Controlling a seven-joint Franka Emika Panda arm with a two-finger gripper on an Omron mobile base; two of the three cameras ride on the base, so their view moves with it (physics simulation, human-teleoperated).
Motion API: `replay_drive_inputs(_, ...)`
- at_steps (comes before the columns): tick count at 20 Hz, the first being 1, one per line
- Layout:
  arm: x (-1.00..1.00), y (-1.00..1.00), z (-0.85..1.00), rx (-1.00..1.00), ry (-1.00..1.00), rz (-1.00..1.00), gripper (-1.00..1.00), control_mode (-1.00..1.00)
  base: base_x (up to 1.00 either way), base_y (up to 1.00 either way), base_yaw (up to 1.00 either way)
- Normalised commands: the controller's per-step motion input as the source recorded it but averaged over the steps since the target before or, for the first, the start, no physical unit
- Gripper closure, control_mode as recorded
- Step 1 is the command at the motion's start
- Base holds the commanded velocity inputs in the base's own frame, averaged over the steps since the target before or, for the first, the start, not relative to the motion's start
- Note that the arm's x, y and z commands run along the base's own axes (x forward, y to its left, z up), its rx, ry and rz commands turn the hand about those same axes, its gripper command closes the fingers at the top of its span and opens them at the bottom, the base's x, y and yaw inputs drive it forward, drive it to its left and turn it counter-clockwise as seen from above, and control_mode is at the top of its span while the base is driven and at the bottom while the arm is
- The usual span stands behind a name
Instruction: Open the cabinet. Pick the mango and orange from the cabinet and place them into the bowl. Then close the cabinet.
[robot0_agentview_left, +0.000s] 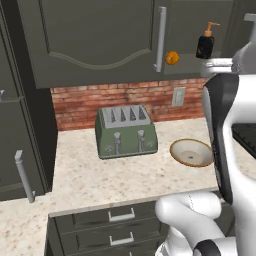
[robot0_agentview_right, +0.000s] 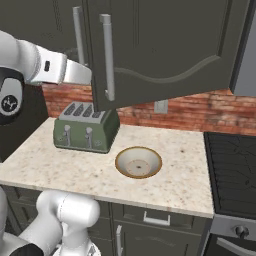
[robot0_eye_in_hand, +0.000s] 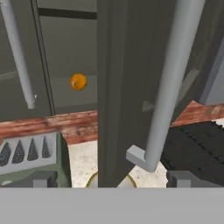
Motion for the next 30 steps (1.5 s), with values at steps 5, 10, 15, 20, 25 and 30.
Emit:
replay_drive_inputs(5,0.05,0.29,0.0,0.0,0.02,-0.21,-1.0,-1.0,0.0,0.0,0.0)
replay_drive_inputs(10,0.26,0.15,0.0,0.0,0.0,-0.2,-1.0,-1.0,0.0,0.0,0.0)
replay_drive_inputs(15,0.45,0.01,-0.04,0.0,0.0,-0.18,-1.0,-1.0,0.0,0.0,0.0)
replay_drive_inputs(20,0.51,0.0,-0.11,0.0,0.0,-0.18,-1.0,-1.0,0.0,0.0,0.0)
replay_drive_inputs(25,0.27,0.01,-0.09,-0.03,0.0,-0.11,-1.0,-1.0,0.0,0.0,0.0)
replay_drive_inputs(30,0.15,0.0,-0.01,-0.01,0.0,-0.08,-1.0,-1.0,0.0,0.0,0.0)
